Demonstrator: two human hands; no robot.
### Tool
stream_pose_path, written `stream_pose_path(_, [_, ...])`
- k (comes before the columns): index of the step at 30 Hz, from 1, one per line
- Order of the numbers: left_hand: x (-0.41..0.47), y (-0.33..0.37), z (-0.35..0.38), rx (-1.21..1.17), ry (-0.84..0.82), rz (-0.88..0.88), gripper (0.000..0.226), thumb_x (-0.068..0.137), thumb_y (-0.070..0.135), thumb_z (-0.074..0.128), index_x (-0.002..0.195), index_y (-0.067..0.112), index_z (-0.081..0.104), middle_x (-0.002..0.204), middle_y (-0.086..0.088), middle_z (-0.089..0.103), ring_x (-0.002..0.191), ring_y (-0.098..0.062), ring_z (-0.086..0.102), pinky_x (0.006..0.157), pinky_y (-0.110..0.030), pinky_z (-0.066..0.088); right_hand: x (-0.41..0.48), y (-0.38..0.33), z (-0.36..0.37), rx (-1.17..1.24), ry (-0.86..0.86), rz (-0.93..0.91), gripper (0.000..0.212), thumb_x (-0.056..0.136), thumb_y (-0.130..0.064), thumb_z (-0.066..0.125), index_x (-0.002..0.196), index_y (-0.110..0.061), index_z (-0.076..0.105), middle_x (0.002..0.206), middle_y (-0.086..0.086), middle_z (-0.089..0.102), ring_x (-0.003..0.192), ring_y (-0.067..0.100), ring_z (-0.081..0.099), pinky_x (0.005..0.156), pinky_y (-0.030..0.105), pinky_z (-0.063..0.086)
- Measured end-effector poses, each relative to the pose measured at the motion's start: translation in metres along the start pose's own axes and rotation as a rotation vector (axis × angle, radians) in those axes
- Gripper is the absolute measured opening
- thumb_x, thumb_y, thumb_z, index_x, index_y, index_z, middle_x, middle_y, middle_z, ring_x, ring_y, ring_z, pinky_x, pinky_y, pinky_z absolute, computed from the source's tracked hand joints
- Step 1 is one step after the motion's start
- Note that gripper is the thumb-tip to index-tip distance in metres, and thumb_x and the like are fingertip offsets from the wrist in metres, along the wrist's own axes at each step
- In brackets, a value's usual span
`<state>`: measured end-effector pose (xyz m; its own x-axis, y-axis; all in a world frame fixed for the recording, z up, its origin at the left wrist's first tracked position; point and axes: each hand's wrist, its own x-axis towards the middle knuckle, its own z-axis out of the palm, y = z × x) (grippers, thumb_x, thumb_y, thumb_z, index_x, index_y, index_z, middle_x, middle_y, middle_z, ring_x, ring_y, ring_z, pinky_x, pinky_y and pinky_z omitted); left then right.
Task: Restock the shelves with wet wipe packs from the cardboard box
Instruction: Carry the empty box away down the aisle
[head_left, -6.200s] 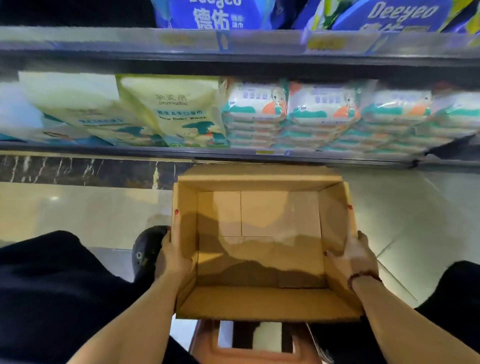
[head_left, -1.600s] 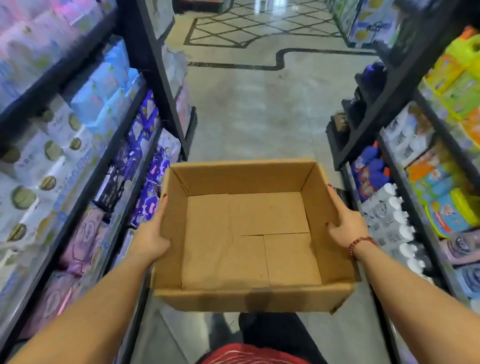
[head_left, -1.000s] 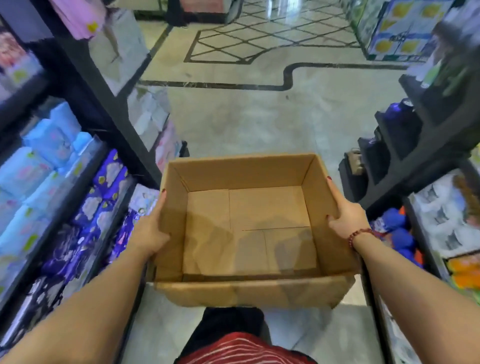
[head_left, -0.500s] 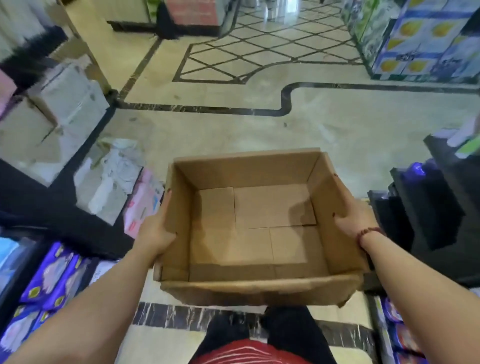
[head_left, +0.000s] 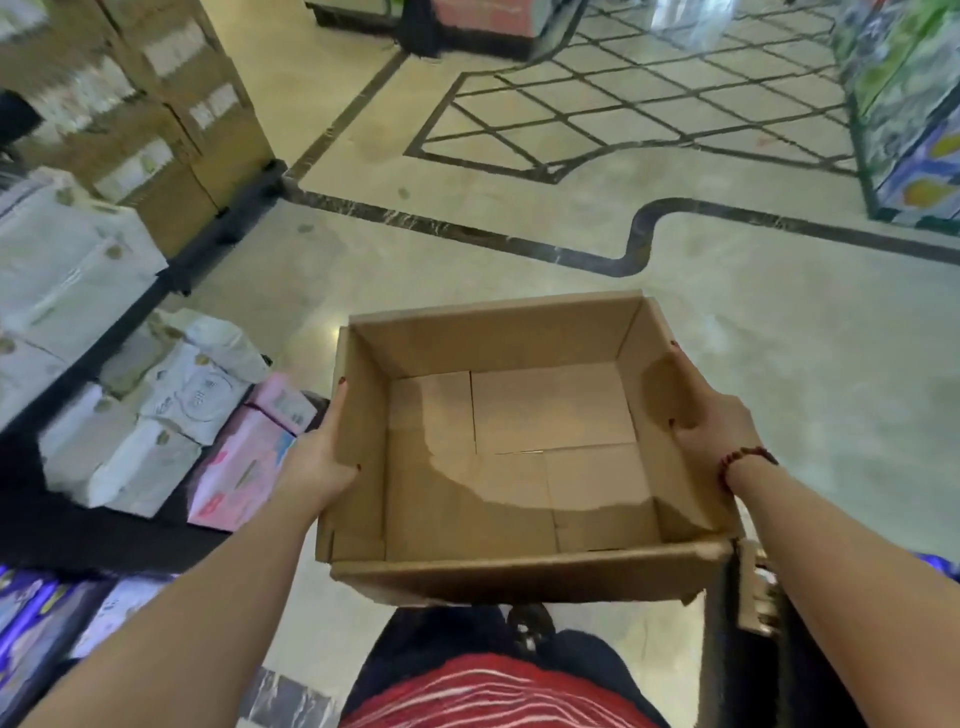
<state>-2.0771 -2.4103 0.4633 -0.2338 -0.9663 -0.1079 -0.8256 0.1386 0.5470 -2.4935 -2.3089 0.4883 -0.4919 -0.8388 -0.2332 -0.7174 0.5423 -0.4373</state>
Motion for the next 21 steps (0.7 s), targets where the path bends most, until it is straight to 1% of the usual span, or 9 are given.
stream_pose_path(1, [0.014,0.008,0.0,0.045,0.025,0.025,0.095,0.068,-0.011,0.069,0.15,0.006,0.024,0.108,-0.025,0.06,0.095,-0.04,0.06,0.075,-0.035,0.045,0.017,-0.002,-0.002,0.024,-0.001,0.0,0.097,0.08,-0.004,0.047,0.137,-0.067,0.0,0.077,0.01,0.058,0.06,0.023,0.05,0.062,0.03,0.041])
stream_pose_path(3, [0.047,0.018,0.002,0.123,-0.03,-0.039,0.096,0.072,-0.005,0.065,0.151,0.023,0.018,0.084,-0.009,0.056,0.075,-0.026,0.056,0.06,-0.022,0.041,0.053,-0.007,-0.006,0.047,-0.006,-0.007,0.094,0.083,-0.004,0.044,0.134,-0.07,0.001,0.077,0.008,0.056,0.06,0.019,0.05,0.064,0.03,0.041])
stream_pose_path(5, [0.086,0.017,0.012,0.057,-0.099,-0.149,0.102,0.074,0.0,0.061,0.151,0.038,0.007,0.076,-0.008,0.055,0.066,-0.026,0.055,0.054,-0.03,0.047,0.095,-0.013,-0.007,0.046,-0.004,-0.021,0.092,0.084,-0.004,0.042,0.135,-0.069,0.001,0.078,0.007,0.054,0.06,0.018,0.048,0.064,0.03,0.04])
stream_pose_path(7, [0.126,0.016,0.02,0.0,-0.118,-0.192,0.108,0.074,0.001,0.06,0.146,0.05,-0.004,0.076,-0.016,0.06,0.063,-0.027,0.057,0.057,-0.039,0.053,0.138,-0.023,-0.007,0.016,-0.012,-0.048,0.092,0.083,-0.002,0.042,0.138,-0.065,0.002,0.077,0.008,0.054,0.058,0.017,0.046,0.063,0.03,0.039])
stream_pose_path(9, [0.167,0.016,0.023,0.007,-0.113,-0.215,0.11,0.075,0.004,0.061,0.142,0.055,-0.01,0.08,-0.014,0.062,0.069,-0.026,0.059,0.066,-0.039,0.053,0.18,-0.037,-0.007,-0.006,-0.011,-0.067,0.094,0.083,0.0,0.043,0.14,-0.062,0.003,0.075,0.008,0.054,0.057,0.014,0.045,0.062,0.029,0.038])
stream_pose_path(13, [0.241,0.018,0.021,-0.029,-0.089,-0.231,0.114,0.074,0.004,0.061,0.138,0.062,-0.013,0.09,-0.018,0.065,0.071,-0.028,0.06,0.065,-0.039,0.053,0.264,-0.07,-0.016,-0.02,-0.036,-0.122,0.093,0.084,0.0,0.043,0.141,-0.06,0.001,0.081,0.009,0.059,0.059,0.012,0.048,0.061,0.028,0.038])
stream_pose_path(16, [0.294,0.021,0.009,-0.071,-0.057,-0.246,0.113,0.075,0.002,0.059,0.136,0.065,-0.012,0.103,-0.019,0.064,0.085,-0.034,0.063,0.076,-0.043,0.053,0.324,-0.097,-0.02,-0.05,-0.039,-0.168,0.087,0.087,-0.001,0.044,0.146,-0.052,0.005,0.087,0.014,0.062,0.063,0.02,0.05,0.059,0.027,0.038])
stream_pose_path(18, [0.324,0.025,0.0,-0.089,-0.04,-0.293,0.111,0.078,0.004,0.058,0.136,0.066,-0.013,0.099,-0.012,0.061,0.086,-0.031,0.062,0.076,-0.041,0.053,0.359,-0.119,-0.022,-0.06,-0.056,-0.183,0.083,0.088,-0.004,0.046,0.148,-0.047,0.007,0.088,0.015,0.063,0.066,0.025,0.052,0.063,0.027,0.04])
stream_pose_path(21, [0.364,0.024,-0.007,-0.095,-0.003,-0.367,0.11,0.079,0.005,0.058,0.138,0.064,-0.012,0.098,-0.005,0.06,0.079,-0.023,0.059,0.068,-0.031,0.049,0.42,-0.156,-0.023,-0.063,-0.107,-0.241,0.084,0.088,-0.007,0.05,0.148,-0.046,0.005,0.081,0.011,0.059,0.059,0.017,0.05,0.055,0.024,0.043])
